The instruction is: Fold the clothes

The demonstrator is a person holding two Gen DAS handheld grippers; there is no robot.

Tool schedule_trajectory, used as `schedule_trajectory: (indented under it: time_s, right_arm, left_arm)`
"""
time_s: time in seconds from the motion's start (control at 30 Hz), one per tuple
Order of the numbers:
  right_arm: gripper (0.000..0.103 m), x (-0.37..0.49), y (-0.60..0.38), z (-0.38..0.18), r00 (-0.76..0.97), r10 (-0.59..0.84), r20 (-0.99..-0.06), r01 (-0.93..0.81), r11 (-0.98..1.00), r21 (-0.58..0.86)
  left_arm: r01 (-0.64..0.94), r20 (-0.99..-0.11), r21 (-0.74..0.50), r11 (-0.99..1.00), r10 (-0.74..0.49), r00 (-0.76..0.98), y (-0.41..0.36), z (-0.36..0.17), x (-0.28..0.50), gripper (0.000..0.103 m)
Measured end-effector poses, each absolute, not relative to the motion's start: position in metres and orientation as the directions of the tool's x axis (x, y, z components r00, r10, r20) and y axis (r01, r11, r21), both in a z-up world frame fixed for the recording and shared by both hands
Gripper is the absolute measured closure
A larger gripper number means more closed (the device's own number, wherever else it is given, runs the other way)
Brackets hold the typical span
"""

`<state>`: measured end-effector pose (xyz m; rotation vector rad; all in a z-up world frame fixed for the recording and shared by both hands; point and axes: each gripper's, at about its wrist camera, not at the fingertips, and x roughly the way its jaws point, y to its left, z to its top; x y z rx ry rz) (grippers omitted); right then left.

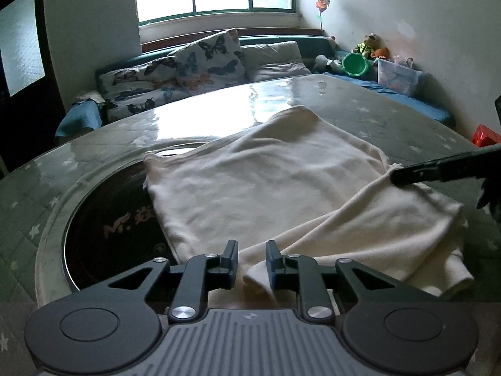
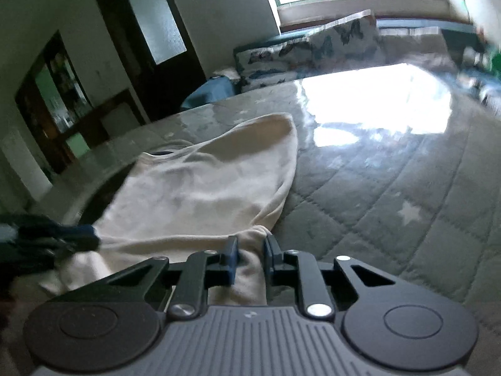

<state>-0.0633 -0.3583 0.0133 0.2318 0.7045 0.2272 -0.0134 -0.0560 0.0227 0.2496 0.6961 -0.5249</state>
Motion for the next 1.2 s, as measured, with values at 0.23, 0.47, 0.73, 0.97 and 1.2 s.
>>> schedule_trajectory:
  time_s: [0.23,0.47,0.73,0.97,1.2]
  right_arm:
    - [0.086,-0.072,-0.365,0.017,0.771,0.213,-0.6,-0.044,0.958,0.284]
    - [0.084,-0.074,-0.348,0.035,0.813,0.207,-0.544,-0.122,0.975,0.188]
    - [0.076,-0.074,-0.299,0.026,0.705,0.381,-0.598,-0.36,0.919,0.16]
    - [0.068,-0.09,-0.272,0.031,0.685,0.429,-0.589,-0.493,0.868,0.06]
    - [0.068,-0.082,-0.262,0.032,0.679,0.453,-0.577,-0.527,0.849,0.047]
  left_arm:
    - [0.501,-0.658,0.027,0.865,-0.362,0.66,-0.044,0.022,-0.014,0.067]
    - [0.51,-0.619,0.007,0.86,-0.396,0.678,-0.044,0.039,-0.027,0.067]
    - [0.595,-0.65,0.066,0.801,-0.418,0.635,-0.066,0.027,-0.038,0.066]
    - [0.553,-0.635,0.066,0.831,-0.392,0.665,-0.047,0.033,-0.042,0.061]
    - [0.612,-0.624,0.077,0.787,-0.441,0.645,-0.062,0.032,-0.053,0.061]
